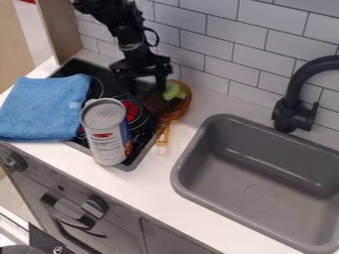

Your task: Move the orange object to the right side of the burner

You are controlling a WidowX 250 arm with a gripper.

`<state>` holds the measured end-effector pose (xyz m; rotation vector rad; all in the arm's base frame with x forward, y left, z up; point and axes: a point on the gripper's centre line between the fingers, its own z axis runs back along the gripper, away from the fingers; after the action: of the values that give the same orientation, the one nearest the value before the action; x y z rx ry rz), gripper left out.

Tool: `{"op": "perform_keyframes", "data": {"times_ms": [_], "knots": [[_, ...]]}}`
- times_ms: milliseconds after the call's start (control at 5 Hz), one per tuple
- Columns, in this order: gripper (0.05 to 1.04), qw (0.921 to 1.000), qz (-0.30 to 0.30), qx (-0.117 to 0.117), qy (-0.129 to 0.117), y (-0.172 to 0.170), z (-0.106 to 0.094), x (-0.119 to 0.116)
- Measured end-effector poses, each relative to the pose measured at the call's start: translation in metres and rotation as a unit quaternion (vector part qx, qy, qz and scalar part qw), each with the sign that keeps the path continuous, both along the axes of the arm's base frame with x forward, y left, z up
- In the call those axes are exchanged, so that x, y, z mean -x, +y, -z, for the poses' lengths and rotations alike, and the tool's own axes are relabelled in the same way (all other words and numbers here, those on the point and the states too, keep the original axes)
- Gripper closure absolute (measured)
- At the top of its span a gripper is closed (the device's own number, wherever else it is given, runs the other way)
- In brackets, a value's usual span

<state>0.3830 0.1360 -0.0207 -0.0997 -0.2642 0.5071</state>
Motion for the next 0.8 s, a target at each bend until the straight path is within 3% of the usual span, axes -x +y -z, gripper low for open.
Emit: {"op": "perform_keyframes", "data": {"times_ms": [400, 600, 800], "knots": [[0.086, 0.9978, -0.062, -0.022, -0.012, 0.035, -0.021, 0.015], [0.086, 0.9951, -0.093, -0.036, -0.002, 0.06, -0.022, 0.029], [0.086, 0.9924, -0.112, -0.049, -0.011, 0.081, -0.028, 0.038]]}}
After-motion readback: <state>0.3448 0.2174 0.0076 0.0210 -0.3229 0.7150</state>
